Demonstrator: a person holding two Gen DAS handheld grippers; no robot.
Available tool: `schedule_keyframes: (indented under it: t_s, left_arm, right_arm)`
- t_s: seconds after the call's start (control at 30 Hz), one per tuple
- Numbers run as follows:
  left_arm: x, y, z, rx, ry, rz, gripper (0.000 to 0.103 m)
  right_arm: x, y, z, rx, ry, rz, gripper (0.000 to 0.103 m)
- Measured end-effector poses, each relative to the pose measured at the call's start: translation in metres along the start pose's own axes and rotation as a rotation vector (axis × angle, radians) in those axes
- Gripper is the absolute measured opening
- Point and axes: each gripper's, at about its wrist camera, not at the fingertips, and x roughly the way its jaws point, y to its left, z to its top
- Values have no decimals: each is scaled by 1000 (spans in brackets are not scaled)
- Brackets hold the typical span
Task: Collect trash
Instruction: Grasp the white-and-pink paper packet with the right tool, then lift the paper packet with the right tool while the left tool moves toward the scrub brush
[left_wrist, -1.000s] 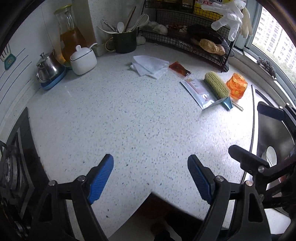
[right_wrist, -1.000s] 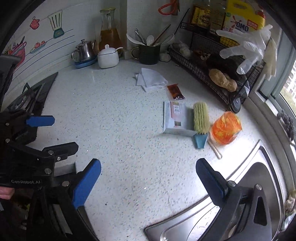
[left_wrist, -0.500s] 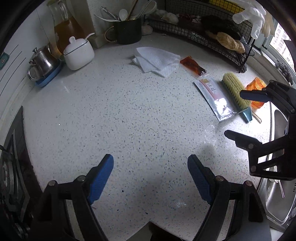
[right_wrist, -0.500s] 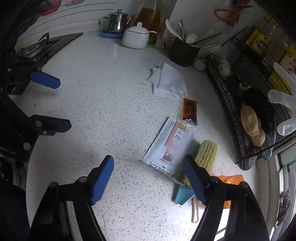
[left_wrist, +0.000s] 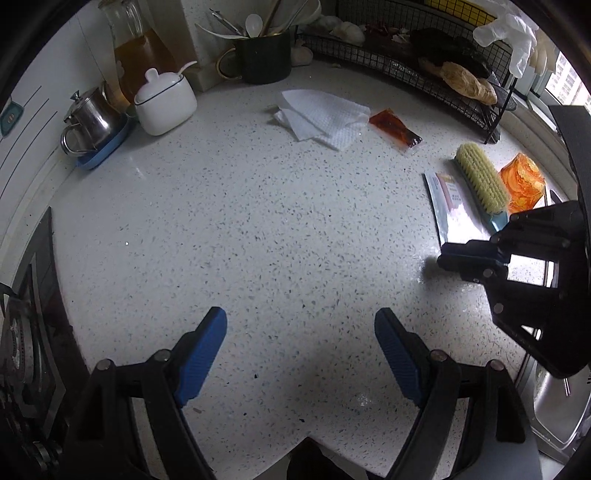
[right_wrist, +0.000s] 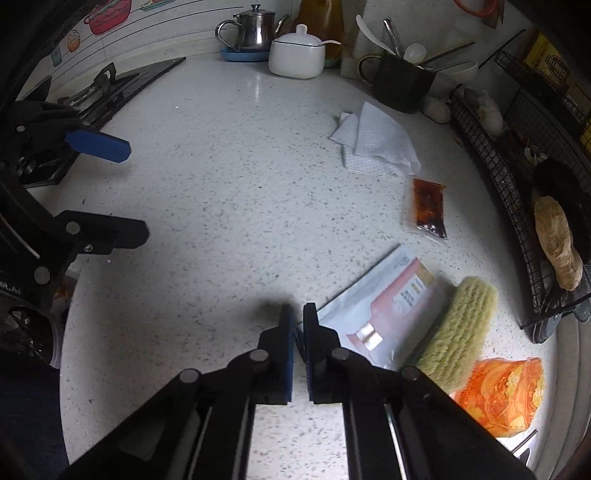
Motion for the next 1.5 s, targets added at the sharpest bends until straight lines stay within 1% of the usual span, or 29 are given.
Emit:
schedule_keyframes:
  t_s: [0.07,0.17,0.27,0.37,0.47,0.6,0.73,0.83,0.9,0.97,1.07,1.17,1.33,1.4,1.5]
  left_arm:
    - [-5,2,0,2,-9,-6,81]
    - [-11,5,-1,15,-21,-7,81]
    - [-18,9,-1,33,-32,-21,81]
    - [-24,11,1,60,-43,-44,81]
    - [-28,8,4,106,-53,-76,81]
    - [-33,-7,12,196,-71,-107,81]
    - [-36,-28,22,255,-85,-165,81]
    - [-35,-48,31,294,-88,-200,81]
    - [-33,-63,37,312,-88,-222,81]
    - [-30,-76,43,328,-87,-242,81]
    - [-23,-96,56,335,-79,-272,81]
    - [-14,-114,71,334,-72,-275,81]
    - [8,-139,94,315,-44,-254,81]
    - [18,-147,99,309,-29,-255,81]
    - [30,-159,105,300,-7,-253,81]
  right_arm:
    - [-2,9,0,16,-11,22,2]
    - [-13,19,-3,83,-40,56,1]
    - [-27,27,-6,173,-79,76,0]
    - [-41,27,-10,293,-112,79,0]
    - [-54,24,-15,402,-132,40,0]
    - [-76,18,-29,556,-169,-13,0]
    - [-95,11,-47,659,-182,-107,0]
    - [-104,2,-60,742,-192,-140,0]
    - [-111,-4,-64,784,-213,-142,0]
    - [-120,-9,-66,802,-222,-168,0]
    - [-127,-22,-69,828,-221,-192,0]
    - [-130,-45,-79,889,-222,-175,0]
    - [-134,-80,-97,1000,-231,-120,0]
    - [-133,-91,-100,1021,-231,-93,0]
    - [-130,-102,-98,1013,-219,-78,0]
